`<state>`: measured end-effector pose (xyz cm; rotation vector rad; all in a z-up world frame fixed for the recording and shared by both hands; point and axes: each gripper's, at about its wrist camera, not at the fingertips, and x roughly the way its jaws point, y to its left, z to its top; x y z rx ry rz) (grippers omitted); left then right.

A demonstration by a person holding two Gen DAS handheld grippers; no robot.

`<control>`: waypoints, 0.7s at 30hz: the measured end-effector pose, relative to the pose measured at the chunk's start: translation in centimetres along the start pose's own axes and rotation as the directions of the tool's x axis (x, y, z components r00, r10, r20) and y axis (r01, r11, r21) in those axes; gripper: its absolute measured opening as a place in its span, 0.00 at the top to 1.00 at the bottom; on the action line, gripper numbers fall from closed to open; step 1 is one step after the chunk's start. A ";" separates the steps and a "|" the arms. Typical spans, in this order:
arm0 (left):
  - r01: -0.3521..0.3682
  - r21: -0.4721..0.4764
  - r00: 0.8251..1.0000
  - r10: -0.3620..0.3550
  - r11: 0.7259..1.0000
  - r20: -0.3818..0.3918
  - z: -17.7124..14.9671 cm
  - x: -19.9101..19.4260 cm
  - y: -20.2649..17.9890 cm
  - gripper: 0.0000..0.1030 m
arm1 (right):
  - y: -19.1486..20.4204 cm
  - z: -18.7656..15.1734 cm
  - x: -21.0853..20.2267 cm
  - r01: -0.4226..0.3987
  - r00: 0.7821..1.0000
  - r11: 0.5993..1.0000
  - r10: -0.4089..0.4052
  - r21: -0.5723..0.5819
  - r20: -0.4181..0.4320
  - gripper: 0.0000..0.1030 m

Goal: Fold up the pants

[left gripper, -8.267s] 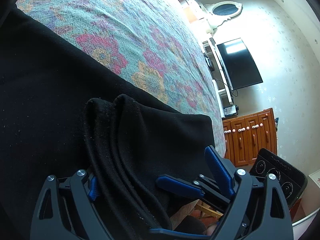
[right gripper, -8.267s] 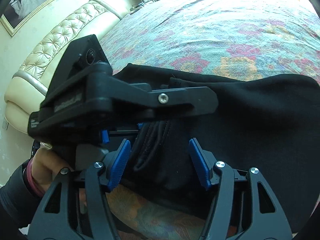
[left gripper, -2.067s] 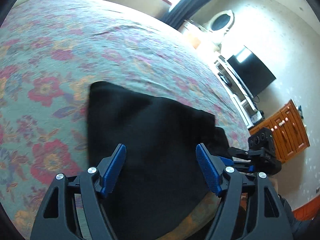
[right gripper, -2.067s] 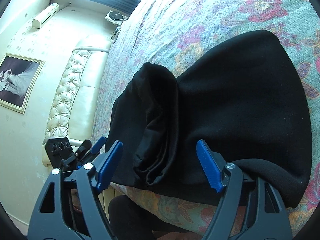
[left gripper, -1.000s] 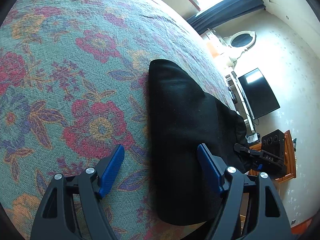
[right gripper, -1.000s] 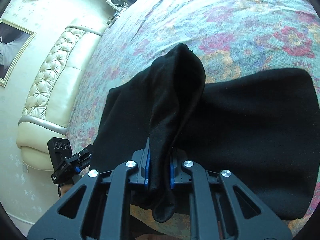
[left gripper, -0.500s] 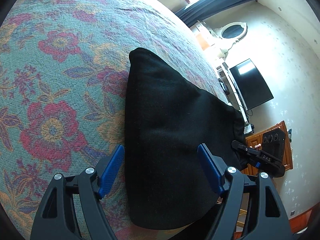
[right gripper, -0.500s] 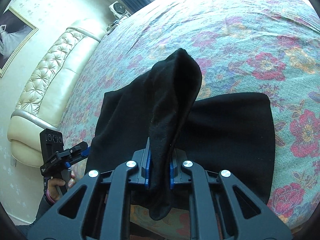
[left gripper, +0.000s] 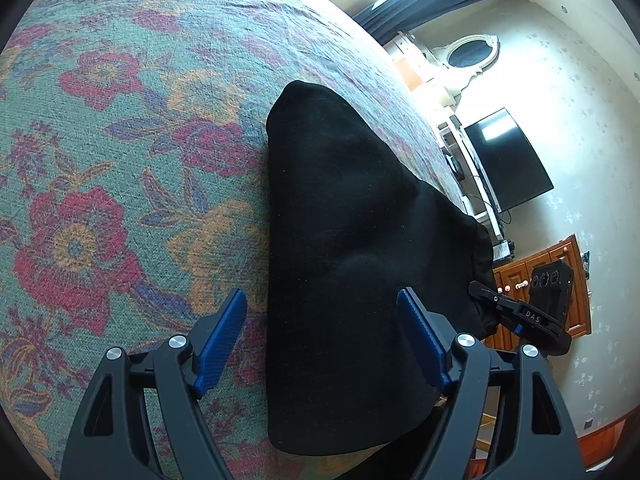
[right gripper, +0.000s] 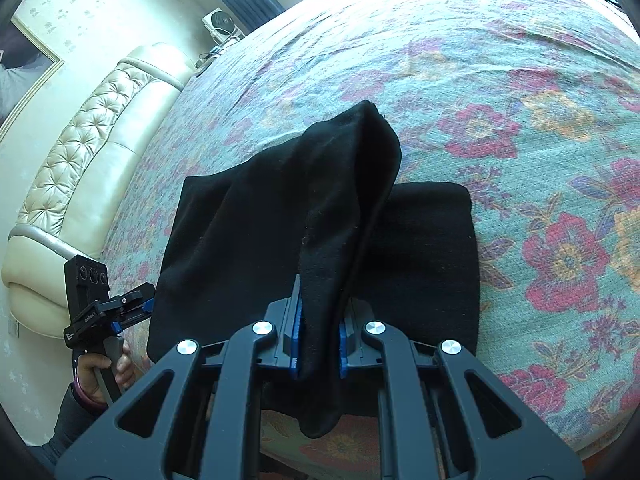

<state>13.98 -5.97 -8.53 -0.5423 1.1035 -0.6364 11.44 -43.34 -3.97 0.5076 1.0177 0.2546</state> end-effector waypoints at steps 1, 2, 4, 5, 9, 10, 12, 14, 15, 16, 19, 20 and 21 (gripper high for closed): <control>0.000 0.003 1.000 0.000 1.000 -0.003 0.0 0.2 -0.1 0.26 | -0.3 -0.1 -0.1 0.002 1.000 1.000 -0.002 0.005 0.000 0.88; -0.001 0.005 1.000 0.001 1.000 -0.005 0.0 0.3 -0.3 0.26 | -0.7 -0.1 -0.2 0.004 1.000 1.000 -0.004 0.010 -0.001 0.88; 0.001 0.007 1.000 -0.001 1.000 -0.011 0.0 0.7 -0.7 0.26 | -1.3 -0.2 -0.3 0.004 1.000 1.000 -0.004 0.020 -0.006 0.88; 0.003 0.008 1.000 -0.002 1.000 -0.015 0.0 0.9 -1.0 0.26 | -1.5 -0.2 -0.3 0.001 1.000 1.000 0.000 0.025 -0.007 0.88; -0.003 0.015 1.000 0.003 1.000 -0.023 0.0 1.4 -1.6 0.26 | -1.8 -0.4 -0.3 -0.008 1.000 1.000 0.008 0.027 -0.010 0.88; -0.004 0.013 1.000 0.004 1.000 -0.025 0.0 1.5 -1.7 0.26 | -1.7 -0.4 -0.3 -0.010 1.000 1.000 0.010 0.026 -0.010 0.88; -0.007 0.007 1.000 0.007 1.000 -0.026 0.0 1.7 -1.7 0.26 | -1.8 -0.4 -0.2 -0.013 1.000 1.000 0.014 0.027 -0.014 0.88; -0.009 0.001 1.000 0.009 1.000 -0.028 0.0 1.8 -1.6 0.26 | -2.1 -0.4 -0.1 -0.020 1.000 0.999 0.021 0.034 -0.017 0.88; -0.007 -0.005 1.000 0.006 1.000 -0.030 0.0 1.9 -1.5 0.26 | -2.2 -0.4 0.0 -0.022 1.000 0.999 0.023 0.038 -0.020 0.88; -0.003 -0.014 0.999 0.003 1.000 -0.034 -0.1 2.0 -1.4 0.26 | -2.4 -0.5 0.1 -0.024 0.999 0.999 0.025 0.043 -0.023 0.88; 0.010 -0.045 0.999 -0.012 0.999 -0.044 0.0 2.2 -1.0 0.26 | -3.0 -0.6 0.5 -0.035 0.999 0.997 0.037 0.062 -0.031 0.88; 0.017 -0.053 0.999 -0.020 0.998 -0.045 0.0 2.3 -1.0 0.26 | -3.2 -0.6 0.6 -0.039 0.999 0.997 0.042 0.068 -0.034 0.88; 0.027 -0.060 0.999 -0.030 0.998 -0.044 0.1 2.3 -1.0 0.26 | -3.3 -0.7 0.6 -0.045 0.998 0.996 0.048 0.073 -0.036 0.88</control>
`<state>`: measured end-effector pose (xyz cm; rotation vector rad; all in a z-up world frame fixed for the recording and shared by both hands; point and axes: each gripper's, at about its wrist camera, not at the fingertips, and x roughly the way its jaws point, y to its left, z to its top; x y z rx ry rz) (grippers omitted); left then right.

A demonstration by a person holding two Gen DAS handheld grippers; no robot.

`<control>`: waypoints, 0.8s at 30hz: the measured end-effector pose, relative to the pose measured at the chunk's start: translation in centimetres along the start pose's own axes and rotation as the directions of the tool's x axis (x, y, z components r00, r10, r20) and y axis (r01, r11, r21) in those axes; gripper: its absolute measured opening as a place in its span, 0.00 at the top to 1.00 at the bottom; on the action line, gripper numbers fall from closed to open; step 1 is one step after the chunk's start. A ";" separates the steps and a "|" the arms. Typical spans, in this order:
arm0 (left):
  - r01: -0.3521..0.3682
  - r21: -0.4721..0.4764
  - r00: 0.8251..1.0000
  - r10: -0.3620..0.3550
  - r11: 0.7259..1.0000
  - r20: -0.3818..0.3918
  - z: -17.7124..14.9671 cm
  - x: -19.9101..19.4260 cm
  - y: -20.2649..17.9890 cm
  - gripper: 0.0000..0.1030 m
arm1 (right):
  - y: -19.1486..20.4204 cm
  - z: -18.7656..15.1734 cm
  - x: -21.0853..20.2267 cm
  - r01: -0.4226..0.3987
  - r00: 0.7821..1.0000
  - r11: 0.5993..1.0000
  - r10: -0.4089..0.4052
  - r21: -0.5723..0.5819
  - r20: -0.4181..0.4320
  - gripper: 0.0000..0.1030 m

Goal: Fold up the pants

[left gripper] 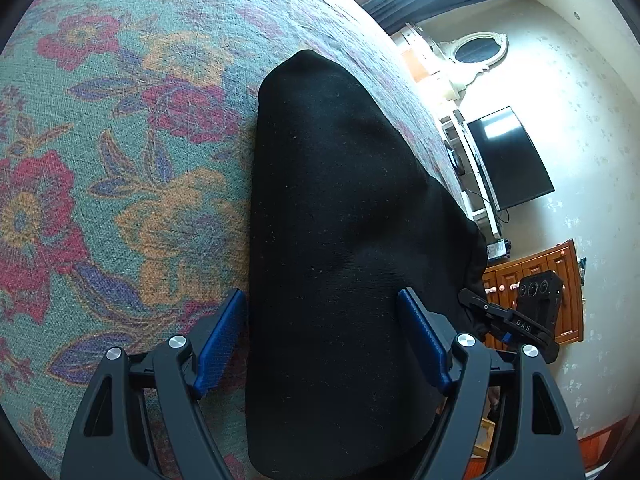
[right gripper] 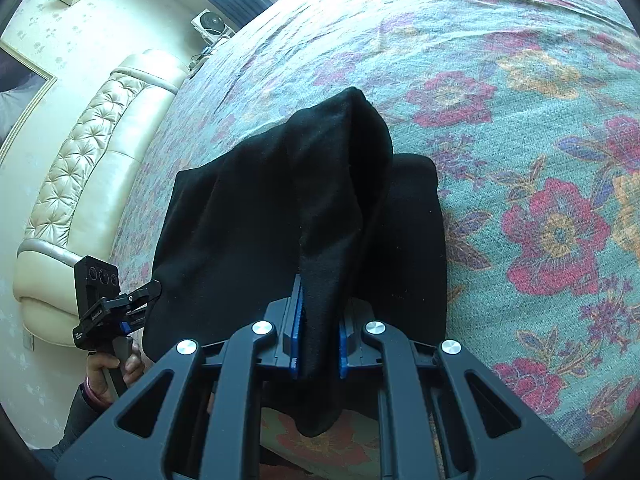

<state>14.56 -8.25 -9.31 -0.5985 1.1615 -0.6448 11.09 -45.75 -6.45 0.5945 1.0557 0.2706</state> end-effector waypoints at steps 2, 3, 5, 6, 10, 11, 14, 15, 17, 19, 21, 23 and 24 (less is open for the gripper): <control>0.014 -0.007 1.000 -0.014 1.000 -0.004 0.2 0.1 0.0 0.26 | -0.3 0.2 0.2 -0.009 1.000 1.000 0.009 0.010 -0.005 0.88; 0.018 -0.011 1.000 -0.018 1.000 -0.008 0.3 0.1 -0.1 0.26 | -0.4 0.2 0.2 -0.012 1.000 1.000 0.012 0.012 -0.006 0.88; 0.033 -0.025 0.999 -0.033 0.999 -0.017 0.5 0.3 -0.1 0.26 | -0.6 0.3 0.4 -0.014 1.000 1.000 0.014 0.013 -0.009 0.88; 0.041 -0.036 0.999 -0.042 0.998 -0.023 0.8 0.4 0.0 0.26 | -0.6 0.3 0.4 -0.016 1.000 1.000 0.016 0.014 -0.010 0.88; 0.074 -0.077 0.996 -0.077 0.994 -0.035 1.0 0.6 0.5 0.24 | -0.8 0.2 0.4 -0.022 1.000 1.000 0.022 0.017 -0.013 0.87; 0.077 -0.078 0.996 -0.081 0.994 -0.041 1.1 0.7 0.5 0.23 | -0.9 0.2 0.5 -0.024 1.000 1.000 0.024 0.018 -0.014 0.88; 0.068 -0.067 0.996 -0.071 0.995 -0.046 0.8 0.8 0.3 0.23 | -1.2 0.2 0.6 -0.033 0.999 0.999 0.033 0.024 -0.018 0.87; 0.065 -0.058 0.996 -0.068 0.996 -0.049 0.7 0.9 0.1 0.23 | -1.4 0.2 0.7 -0.040 0.999 0.999 0.041 0.032 -0.020 0.87; 0.052 -0.041 0.997 -0.054 0.998 -0.053 0.5 1.0 -0.2 0.23 | -1.7 0.2 0.8 -0.049 0.999 0.998 0.050 0.040 -0.021 0.87; 0.038 -0.031 0.998 -0.039 0.999 -0.054 0.4 1.2 -0.6 0.23 | -1.9 0.3 0.7 -0.055 0.998 0.998 0.056 0.045 -0.021 0.87; 0.031 -0.027 0.998 -0.033 0.999 -0.056 0.3 1.3 -0.9 0.23 | -2.1 0.4 0.6 -0.053 0.998 0.998 0.054 0.044 -0.019 0.87; 0.028 -0.028 0.998 -0.029 0.999 -0.061 0.3 1.5 -1.2 0.23 | -2.2 0.5 0.4 -0.052 0.998 0.998 0.053 0.047 -0.016 0.87; 0.023 -0.026 0.998 -0.025 0.999 -0.063 0.3 1.6 -1.1 0.23 | -2.3 0.5 0.3 -0.055 0.998 0.997 0.056 0.050 -0.018 0.87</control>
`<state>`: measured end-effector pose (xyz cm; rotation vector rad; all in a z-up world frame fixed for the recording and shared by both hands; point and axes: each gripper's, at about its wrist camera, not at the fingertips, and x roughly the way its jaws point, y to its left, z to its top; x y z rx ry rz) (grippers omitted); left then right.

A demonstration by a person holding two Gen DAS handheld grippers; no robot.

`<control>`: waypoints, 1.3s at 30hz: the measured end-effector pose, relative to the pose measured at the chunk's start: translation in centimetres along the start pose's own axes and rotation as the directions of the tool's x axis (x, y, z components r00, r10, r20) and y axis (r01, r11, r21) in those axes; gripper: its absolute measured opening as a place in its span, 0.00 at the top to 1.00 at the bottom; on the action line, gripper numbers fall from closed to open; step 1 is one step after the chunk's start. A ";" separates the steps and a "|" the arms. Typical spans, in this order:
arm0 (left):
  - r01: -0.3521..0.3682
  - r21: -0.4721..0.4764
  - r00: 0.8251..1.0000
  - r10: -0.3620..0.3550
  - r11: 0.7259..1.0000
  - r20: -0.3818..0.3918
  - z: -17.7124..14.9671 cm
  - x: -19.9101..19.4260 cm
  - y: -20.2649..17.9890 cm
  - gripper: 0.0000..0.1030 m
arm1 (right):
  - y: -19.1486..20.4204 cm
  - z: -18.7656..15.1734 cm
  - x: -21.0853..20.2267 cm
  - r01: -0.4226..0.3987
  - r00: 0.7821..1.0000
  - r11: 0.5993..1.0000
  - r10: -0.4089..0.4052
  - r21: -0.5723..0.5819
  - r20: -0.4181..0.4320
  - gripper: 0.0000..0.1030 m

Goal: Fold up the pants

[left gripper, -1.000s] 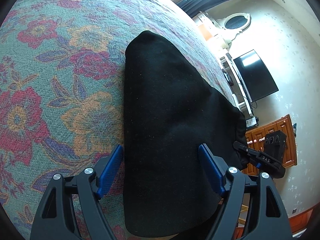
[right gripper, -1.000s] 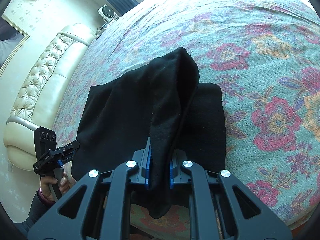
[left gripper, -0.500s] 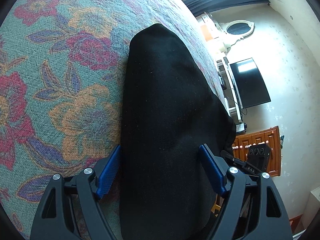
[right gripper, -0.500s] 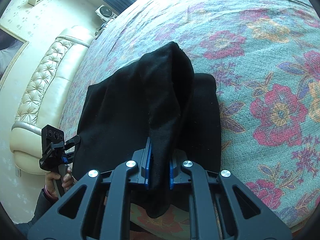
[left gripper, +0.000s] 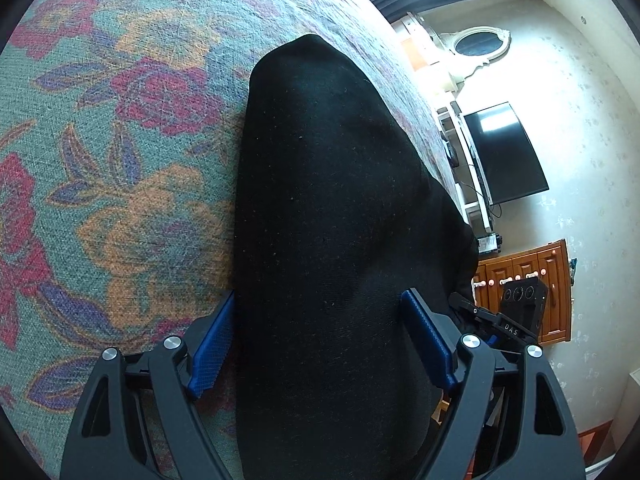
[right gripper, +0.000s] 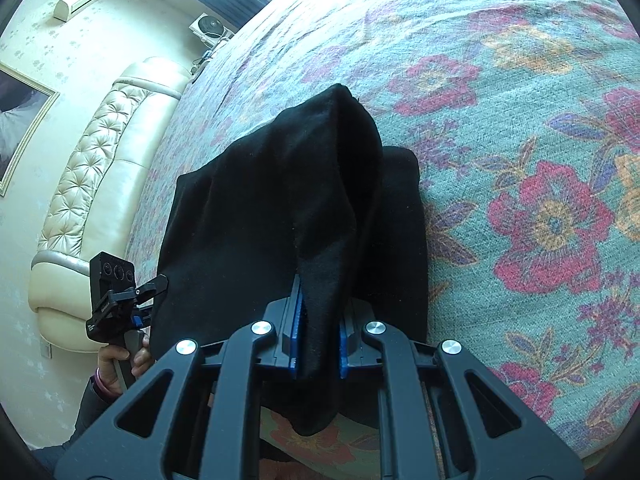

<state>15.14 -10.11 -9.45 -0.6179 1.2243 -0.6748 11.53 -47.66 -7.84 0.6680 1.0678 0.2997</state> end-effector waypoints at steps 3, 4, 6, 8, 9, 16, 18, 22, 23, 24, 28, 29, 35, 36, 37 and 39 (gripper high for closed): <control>-0.015 0.017 1.000 0.015 1.000 0.000 0.0 0.3 -0.1 0.22 | -0.4 0.0 0.0 -0.008 1.000 1.000 0.008 0.012 -0.001 0.87; -0.017 0.017 1.000 0.017 1.000 0.002 0.0 0.4 -0.1 0.22 | -0.7 -0.1 0.2 -0.015 1.000 1.000 0.015 0.020 -0.005 0.86; -0.021 0.020 1.000 0.020 1.000 0.005 0.0 0.5 0.2 0.22 | -1.6 -0.1 0.3 -0.052 0.999 0.997 0.052 0.055 -0.011 0.84; -0.026 0.028 1.000 0.026 0.999 0.006 0.0 0.6 0.0 0.22 | -2.4 0.0 0.1 -0.084 0.996 0.993 0.085 0.087 -0.011 0.81; -0.029 0.032 1.000 0.029 0.999 0.005 0.0 0.6 0.0 0.22 | -2.7 0.0 -0.2 -0.091 0.996 0.992 0.092 0.093 -0.010 0.80; -0.044 0.045 0.999 0.044 0.998 0.005 -0.2 1.3 -0.8 0.22 | -2.7 0.3 -1.8 -0.067 0.998 0.993 0.067 0.094 0.000 0.69; -0.046 0.047 0.999 0.045 0.998 0.006 -0.2 1.4 -0.8 0.22 | -2.6 0.8 -2.7 -0.051 0.998 0.994 0.048 0.095 0.032 0.43; -0.026 0.024 1.000 0.026 0.999 0.004 0.0 1.3 -0.9 0.22 | -3.8 2.5 -4.4 -0.095 0.989 0.989 0.082 0.113 0.120 0.21; -0.018 0.014 1.000 0.018 1.000 0.000 0.3 1.2 -0.7 0.22 | -4.5 3.0 -4.3 -0.147 0.984 0.980 0.131 0.135 0.118 0.21; -0.013 0.008 1.000 0.013 1.000 -0.007 0.7 1.2 -0.6 0.22 | -5.1 3.5 -3.9 -0.187 0.979 0.970 0.172 0.153 0.108 0.21; -0.010 -0.002 0.998 0.010 1.000 0.070 3.0 0.1 -0.4 0.22 | -6.9 5.3 -2.0 -0.246 0.969 0.954 0.239 0.173 0.064 0.21; 0.001 0.000 0.996 -0.001 1.000 0.084 3.8 -0.1 -0.3 0.22 | -7.3 5.6 -1.4 -0.258 0.966 0.948 0.252 0.184 0.055 0.21; -0.022 -0.022 0.999 0.023 1.000 0.047 7.6 1.8 0.5 0.22 | -9.0 6.8 1.2 -0.391 0.919 0.892 0.394 0.229 0.037 0.20; -0.015 -0.028 0.999 0.017 1.000 0.040 8.1 2.2 0.8 0.22 | -9.0 7.0 1.4 -0.396 0.916 0.889 0.399 0.229 0.035 0.20; -0.009 -0.032 0.999 0.010 0.999 0.033 8.5 2.6 1.0 0.22 | -8.8 7.2 1.7 -0.402 0.913 0.887 0.406 0.227 0.030 0.20; 0.007 -0.037 1.000 -0.006 0.999 0.027 9.2 3.2 1.1 0.22 | -8.5 7.7 2.1 -0.385 0.919 0.899 0.393 0.210 0.002 0.20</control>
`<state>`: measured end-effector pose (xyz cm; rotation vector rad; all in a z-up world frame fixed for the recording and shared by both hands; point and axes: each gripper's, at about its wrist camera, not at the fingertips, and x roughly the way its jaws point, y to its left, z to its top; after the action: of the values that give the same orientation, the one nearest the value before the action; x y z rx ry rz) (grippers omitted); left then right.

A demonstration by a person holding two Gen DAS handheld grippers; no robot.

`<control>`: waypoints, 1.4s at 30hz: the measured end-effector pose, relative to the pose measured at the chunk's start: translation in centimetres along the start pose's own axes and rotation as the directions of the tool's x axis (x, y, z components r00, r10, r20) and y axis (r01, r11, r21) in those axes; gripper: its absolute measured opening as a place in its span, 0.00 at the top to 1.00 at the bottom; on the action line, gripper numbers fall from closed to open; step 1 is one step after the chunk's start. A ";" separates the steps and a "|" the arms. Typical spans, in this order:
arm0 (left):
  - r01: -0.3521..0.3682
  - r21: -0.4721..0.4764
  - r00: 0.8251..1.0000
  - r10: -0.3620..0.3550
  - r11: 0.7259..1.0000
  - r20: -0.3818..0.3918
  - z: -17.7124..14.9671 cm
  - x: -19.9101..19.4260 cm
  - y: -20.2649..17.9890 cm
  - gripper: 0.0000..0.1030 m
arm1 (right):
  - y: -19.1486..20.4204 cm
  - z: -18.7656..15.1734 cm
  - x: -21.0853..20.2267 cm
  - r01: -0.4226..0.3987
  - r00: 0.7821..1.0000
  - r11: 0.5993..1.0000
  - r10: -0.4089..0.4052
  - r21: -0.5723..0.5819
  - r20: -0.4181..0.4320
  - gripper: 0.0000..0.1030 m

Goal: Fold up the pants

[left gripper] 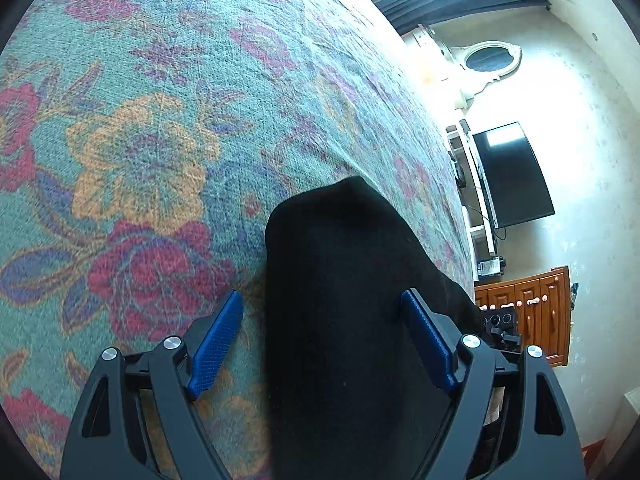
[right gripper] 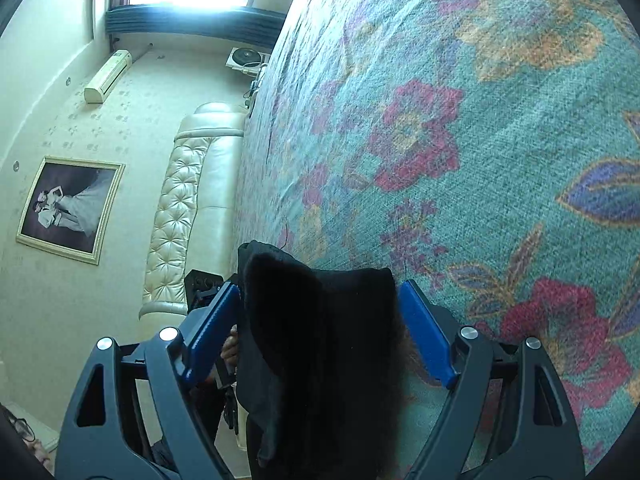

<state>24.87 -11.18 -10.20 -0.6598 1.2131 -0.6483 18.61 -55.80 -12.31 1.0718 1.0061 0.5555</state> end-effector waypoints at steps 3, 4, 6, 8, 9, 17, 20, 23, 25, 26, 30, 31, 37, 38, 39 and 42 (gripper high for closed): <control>0.007 0.003 1.000 -0.007 1.000 0.006 0.5 0.3 0.0 0.22 | 0.4 -0.1 1.0 0.089 0.995 0.995 -0.091 -0.055 -0.034 0.43; 0.005 0.006 1.000 -0.006 1.000 0.008 0.5 0.4 0.0 0.23 | 0.4 0.0 1.2 0.121 0.992 0.991 -0.123 -0.055 -0.037 0.54; -0.021 0.039 1.000 0.020 0.999 0.009 0.3 0.5 -0.2 0.35 | -0.2 0.0 1.3 0.126 0.991 0.992 -0.127 -0.026 -0.038 0.63; -0.042 0.069 0.999 0.043 0.997 -0.012 0.0 1.0 -0.2 0.58 | -0.5 -0.1 1.2 0.124 0.991 0.992 -0.124 -0.019 -0.038 0.68; -0.032 0.065 0.999 0.033 0.997 -0.011 -0.1 1.1 0.1 0.63 | -0.4 -0.2 1.3 0.133 0.990 0.991 -0.134 -0.028 -0.037 0.70; 0.026 0.084 1.000 -0.026 0.996 0.005 -0.5 0.1 0.8 0.54 | 0.2 -0.9 1.4 0.103 0.995 0.995 -0.103 -0.015 -0.010 0.53; 0.103 0.049 0.995 -0.103 0.994 0.011 -1.8 -1.5 1.3 0.33 | -0.3 -2.1 -0.4 0.049 0.999 0.999 -0.049 0.011 -0.018 0.31; 0.134 0.055 0.990 -0.136 0.989 0.029 -4.2 -3.5 2.0 0.33 | -0.2 -4.3 -1.5 0.041 0.998 0.999 -0.041 0.005 -0.043 0.25; 0.136 0.059 0.990 -0.138 0.989 0.027 -6.2 -4.6 2.6 0.33 | -0.4 -6.1 -1.9 0.037 0.997 0.999 -0.036 0.013 -0.074 0.24; 0.140 0.059 0.990 -0.141 0.988 0.020 -7.1 -5.0 2.7 0.33 | -0.4 -7.0 -1.9 0.034 0.995 0.999 -0.033 0.014 -0.092 0.24; 0.120 0.097 0.993 -0.119 0.988 -0.017 -10.3 -5.3 1.9 0.33 | 0.3 -10.2 -1.7 0.043 0.988 0.999 -0.043 -0.005 -0.151 0.24; 0.111 0.116 0.994 -0.109 0.987 -0.022 -10.9 -5.2 1.6 0.32 | 0.5 -10.7 -1.6 0.060 0.986 0.998 -0.061 -0.014 -0.155 0.24; 0.067 0.149 0.998 -0.066 0.987 -0.009 -10.8 -4.3 0.9 0.30 | 0.4 -12.3 -1.0 0.139 0.979 0.989 -0.144 -0.043 -0.144 0.55; 0.049 0.160 0.999 -0.049 0.986 -0.005 -10.9 -4.2 0.7 0.31 | 0.1 -12.4 -1.2 0.144 0.979 0.989 -0.149 -0.044 -0.140 0.58; 0.019 0.184 1.000 -0.018 0.983 -0.005 -11.0 -3.9 0.4 0.40 | -0.1 -12.6 -1.2 0.144 0.979 0.988 -0.150 -0.047 -0.138 0.63; -0.054 0.265 0.998 0.057 0.963 -0.004 -12.4 -3.3 -0.1 0.57 | -0.7 -13.1 -1.4 0.141 0.981 0.988 -0.147 -0.058 -0.124 0.67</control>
<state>12.06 -10.12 -10.81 -0.3972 1.1264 -0.7524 6.36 -51.21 -14.01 0.9207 1.1667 0.5329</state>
